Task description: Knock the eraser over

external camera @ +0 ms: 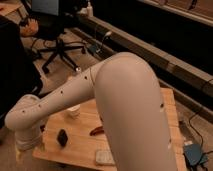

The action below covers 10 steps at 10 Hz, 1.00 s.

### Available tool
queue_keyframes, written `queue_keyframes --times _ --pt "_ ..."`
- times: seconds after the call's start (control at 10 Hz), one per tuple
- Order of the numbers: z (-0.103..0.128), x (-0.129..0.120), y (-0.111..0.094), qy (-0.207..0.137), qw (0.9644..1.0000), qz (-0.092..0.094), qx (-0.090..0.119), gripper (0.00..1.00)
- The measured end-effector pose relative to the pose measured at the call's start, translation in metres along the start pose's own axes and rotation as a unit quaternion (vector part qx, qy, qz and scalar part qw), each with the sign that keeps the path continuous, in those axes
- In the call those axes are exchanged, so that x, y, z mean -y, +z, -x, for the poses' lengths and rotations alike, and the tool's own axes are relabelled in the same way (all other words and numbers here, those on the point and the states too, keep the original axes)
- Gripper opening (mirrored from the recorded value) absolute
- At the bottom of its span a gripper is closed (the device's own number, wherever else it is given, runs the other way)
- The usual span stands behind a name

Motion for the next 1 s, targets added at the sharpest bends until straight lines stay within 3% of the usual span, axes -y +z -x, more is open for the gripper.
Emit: queue_keyframes --times 0.2,0.4,0.7,0.8,1.0 --pt "0.014 0.038 -0.005 0.028 0.9989 -0.033 0.019 0.65" --pt "0.025 0.072 -0.016 0.055 0.9954 -0.068 0.039 0.65" --pt "0.028 0.139 -0.042 0.115 0.9827 -0.130 0.064 0.65" --pt "0.026 0.151 -0.047 0.127 0.9795 -0.141 0.068 0.65" --pt "0.027 0.148 -0.046 0.125 0.9799 -0.140 0.068 0.65"
